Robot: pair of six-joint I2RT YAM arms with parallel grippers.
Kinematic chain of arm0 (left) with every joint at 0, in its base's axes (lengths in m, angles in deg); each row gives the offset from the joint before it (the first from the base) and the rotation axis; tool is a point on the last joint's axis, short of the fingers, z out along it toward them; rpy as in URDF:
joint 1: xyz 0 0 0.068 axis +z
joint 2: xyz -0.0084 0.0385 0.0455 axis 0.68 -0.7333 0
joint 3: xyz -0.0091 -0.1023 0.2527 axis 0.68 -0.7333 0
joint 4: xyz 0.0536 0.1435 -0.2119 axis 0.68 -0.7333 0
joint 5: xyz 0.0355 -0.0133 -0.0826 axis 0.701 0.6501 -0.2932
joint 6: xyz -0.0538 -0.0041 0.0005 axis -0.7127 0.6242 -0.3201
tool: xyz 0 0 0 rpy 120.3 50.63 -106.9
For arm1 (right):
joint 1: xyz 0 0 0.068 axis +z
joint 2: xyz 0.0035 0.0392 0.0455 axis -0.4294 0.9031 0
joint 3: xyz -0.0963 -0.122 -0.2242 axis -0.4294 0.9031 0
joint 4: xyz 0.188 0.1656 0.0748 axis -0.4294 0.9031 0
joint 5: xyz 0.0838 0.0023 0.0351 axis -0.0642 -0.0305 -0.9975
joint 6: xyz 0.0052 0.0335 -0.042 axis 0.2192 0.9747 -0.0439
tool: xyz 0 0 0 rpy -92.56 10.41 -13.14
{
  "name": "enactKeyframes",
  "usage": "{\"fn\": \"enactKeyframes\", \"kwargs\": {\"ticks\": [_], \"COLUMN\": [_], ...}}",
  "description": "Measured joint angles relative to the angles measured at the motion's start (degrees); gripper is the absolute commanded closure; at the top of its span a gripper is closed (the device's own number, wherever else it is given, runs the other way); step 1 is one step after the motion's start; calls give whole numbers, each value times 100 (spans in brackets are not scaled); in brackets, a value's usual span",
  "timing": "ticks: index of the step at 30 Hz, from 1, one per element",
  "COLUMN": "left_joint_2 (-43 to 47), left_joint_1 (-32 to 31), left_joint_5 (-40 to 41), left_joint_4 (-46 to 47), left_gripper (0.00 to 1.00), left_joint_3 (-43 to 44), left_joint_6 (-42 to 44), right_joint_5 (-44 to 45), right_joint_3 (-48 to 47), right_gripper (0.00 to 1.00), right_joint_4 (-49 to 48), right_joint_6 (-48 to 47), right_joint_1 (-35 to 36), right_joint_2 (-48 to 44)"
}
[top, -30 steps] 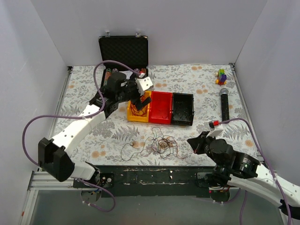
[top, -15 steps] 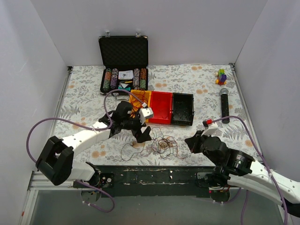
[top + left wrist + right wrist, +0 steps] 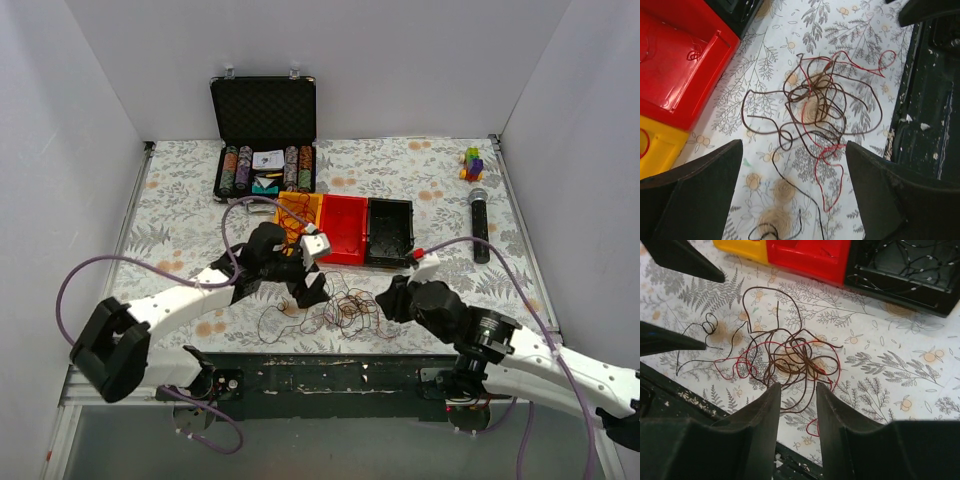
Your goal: Untangle the cables
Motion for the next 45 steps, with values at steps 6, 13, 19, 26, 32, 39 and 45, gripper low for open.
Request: {"fn": "enactKeyframes", "kwargs": {"ticks": [6,13,19,26,32,39,45], "left_joint_2": [2020,2822,2811,2935,2761,2472,2426], "left_joint_1": [-2,-9,-9,-7,-9,-9,-9], "left_joint_5": [90,282,507,527,481,420,363], "left_joint_4": [-328,-765,-861,-826,-573,-199,72], "left_gripper": [15,16,17,17,18,19,22], "left_joint_3": [-1139,-1790,-1790,-1790,-1790,-1790,-1794], "left_joint_6": [863,1550,1663,1733,1698,1624,1596], "right_joint_5": [-627,-1569,-2033,-2166,-2179,-2050,-1886], "right_joint_3": [-555,-1191,-1473,-1753,-1797,-1799,-1797], "right_gripper": [48,46,49,53,55,56,56], "right_joint_4": [-804,-2004,-2465,-2588,-2583,-2439,-2166], "right_joint_6": [-234,-339,-393,-590,-649,-807,-903], "right_joint_1": [-160,-459,-551,-570,-568,-570,-570], "right_joint_2": [1792,3429,4299,4935,5062,5060,4848]}}
